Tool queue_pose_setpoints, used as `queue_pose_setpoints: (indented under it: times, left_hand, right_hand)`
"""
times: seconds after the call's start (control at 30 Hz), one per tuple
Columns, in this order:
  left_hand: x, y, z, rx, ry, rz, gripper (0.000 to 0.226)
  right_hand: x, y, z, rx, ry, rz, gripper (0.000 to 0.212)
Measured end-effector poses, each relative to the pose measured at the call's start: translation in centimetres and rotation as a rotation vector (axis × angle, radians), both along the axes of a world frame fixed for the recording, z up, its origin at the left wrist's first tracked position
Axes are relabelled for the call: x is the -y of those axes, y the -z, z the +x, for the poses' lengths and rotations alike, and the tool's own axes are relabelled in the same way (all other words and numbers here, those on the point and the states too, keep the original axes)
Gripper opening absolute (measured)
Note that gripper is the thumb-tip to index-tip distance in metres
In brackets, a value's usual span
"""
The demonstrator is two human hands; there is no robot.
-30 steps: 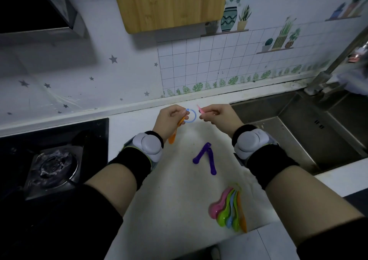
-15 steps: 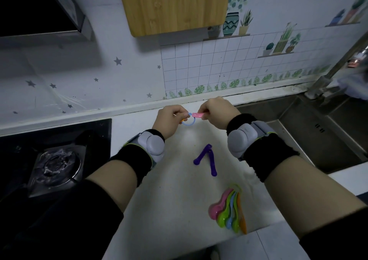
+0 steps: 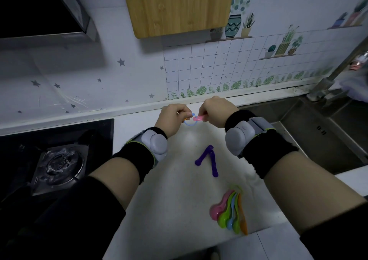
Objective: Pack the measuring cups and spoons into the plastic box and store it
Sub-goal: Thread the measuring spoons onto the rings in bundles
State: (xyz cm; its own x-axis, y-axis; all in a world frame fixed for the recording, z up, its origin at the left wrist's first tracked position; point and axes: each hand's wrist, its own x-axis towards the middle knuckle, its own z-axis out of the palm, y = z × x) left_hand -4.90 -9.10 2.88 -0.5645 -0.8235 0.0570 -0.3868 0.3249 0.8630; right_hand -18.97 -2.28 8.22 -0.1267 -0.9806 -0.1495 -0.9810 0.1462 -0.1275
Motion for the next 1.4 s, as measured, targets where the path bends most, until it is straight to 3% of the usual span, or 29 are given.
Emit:
queue_pose_setpoints:
  times: [0.27,0.43,0.57,0.67,1.1,1.4]
  left_hand:
    - [0.4,-0.3,-0.2,-0.154,-0.08,0.091,0.017]
    - [0.2,-0.4,-0.8,-0.349,-0.183,0.299,0.016]
    - [-0.5,-0.6,-1.3,-0.407,-0.207,0.356,0.018]
    - [-0.9,-0.6,-1.7,-0.426,-0.224,0.385,0.018]
    - [-1.8,-0.9,-2.4,-0.475,-0.196,0.419,0.022]
    - [-2.0,0.0,-2.5,-0.42,-0.195,0.42,0.024]
  right_hand:
    - [-0.1,1.4,-0.5,0.18,0.065,-0.044,0.019]
    - [-0.1,2.3,-0.3,0.487,0.164,-0.17,0.018]
    - [-0.5,2.9,0.3,0.756,0.263,-0.224,0.011]
    - [-0.6,3.3,0.6,0.845,0.32,-0.239,0.011]
    - [-0.7,4.3,1.0,0.936,0.39,-0.243,0.008]
    - [-0.9,4.7,1.1,0.998,0.436,-0.207,0.026]
